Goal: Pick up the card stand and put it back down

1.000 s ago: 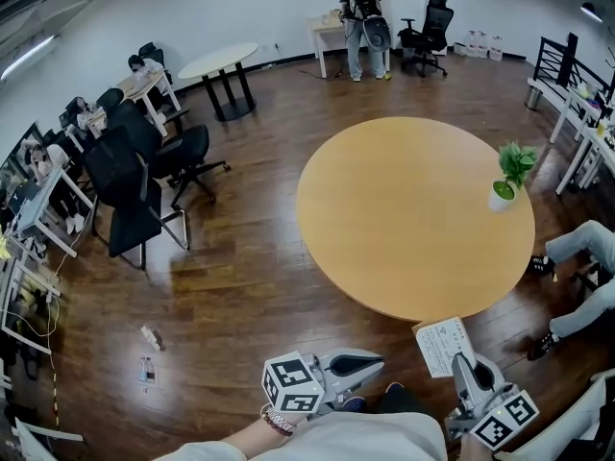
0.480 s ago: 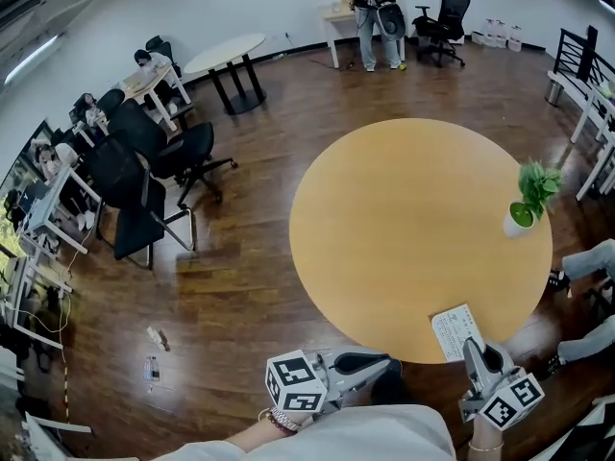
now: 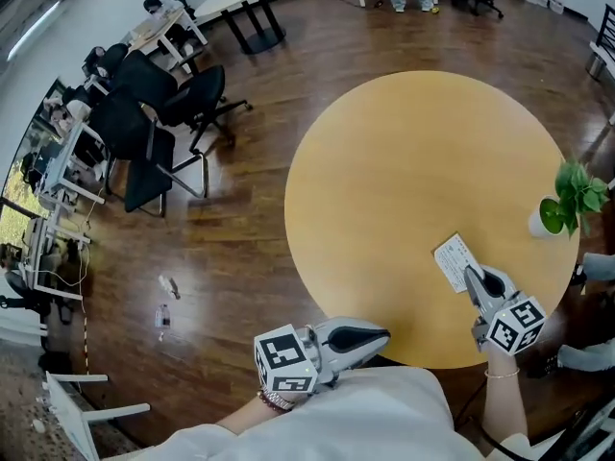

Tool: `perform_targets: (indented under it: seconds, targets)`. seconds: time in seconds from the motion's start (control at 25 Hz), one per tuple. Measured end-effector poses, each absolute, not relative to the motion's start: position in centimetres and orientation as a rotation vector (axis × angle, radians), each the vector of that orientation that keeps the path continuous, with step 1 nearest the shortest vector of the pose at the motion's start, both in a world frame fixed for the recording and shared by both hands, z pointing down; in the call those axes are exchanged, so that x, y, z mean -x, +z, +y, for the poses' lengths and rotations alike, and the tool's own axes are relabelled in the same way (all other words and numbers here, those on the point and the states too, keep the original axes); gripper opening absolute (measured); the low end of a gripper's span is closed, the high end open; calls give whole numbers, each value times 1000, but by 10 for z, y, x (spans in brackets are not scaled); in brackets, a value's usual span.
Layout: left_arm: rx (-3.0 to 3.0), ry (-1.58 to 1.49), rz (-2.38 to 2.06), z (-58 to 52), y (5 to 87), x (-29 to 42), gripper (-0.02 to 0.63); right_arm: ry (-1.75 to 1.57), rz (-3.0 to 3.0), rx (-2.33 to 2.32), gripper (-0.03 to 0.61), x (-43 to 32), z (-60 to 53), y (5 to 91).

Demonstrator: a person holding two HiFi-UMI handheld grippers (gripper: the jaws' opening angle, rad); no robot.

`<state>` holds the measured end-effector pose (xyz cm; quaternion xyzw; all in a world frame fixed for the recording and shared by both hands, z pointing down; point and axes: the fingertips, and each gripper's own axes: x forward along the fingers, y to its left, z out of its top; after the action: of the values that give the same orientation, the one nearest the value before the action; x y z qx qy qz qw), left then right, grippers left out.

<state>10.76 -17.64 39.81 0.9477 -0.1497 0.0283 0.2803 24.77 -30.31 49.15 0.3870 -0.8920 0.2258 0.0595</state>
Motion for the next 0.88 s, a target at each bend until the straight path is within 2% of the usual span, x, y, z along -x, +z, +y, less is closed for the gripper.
perform_targets:
  seconds: [0.2,0.44,0.76,0.8,0.88]
  targets:
    - [-2556,-16,-452,-212,376,-119,9,653,-2606,-1077,21,-262,-388,533]
    - [-2458,31,-513,-244,418,-113,9,678,-2637,-972,23,-244,-460,587]
    - [-2411,46,-603,-267,446,-99,0,699,-2640,-1001,26,-235,-479,616]
    - [-2403,36,-623,-272,447,-94,0,706,-2635,-1010,33,-234,-480,619]
    - [-2391,13,-649,-281,451,-86,0,732,-2623,-1022,134,-231,-480,626]
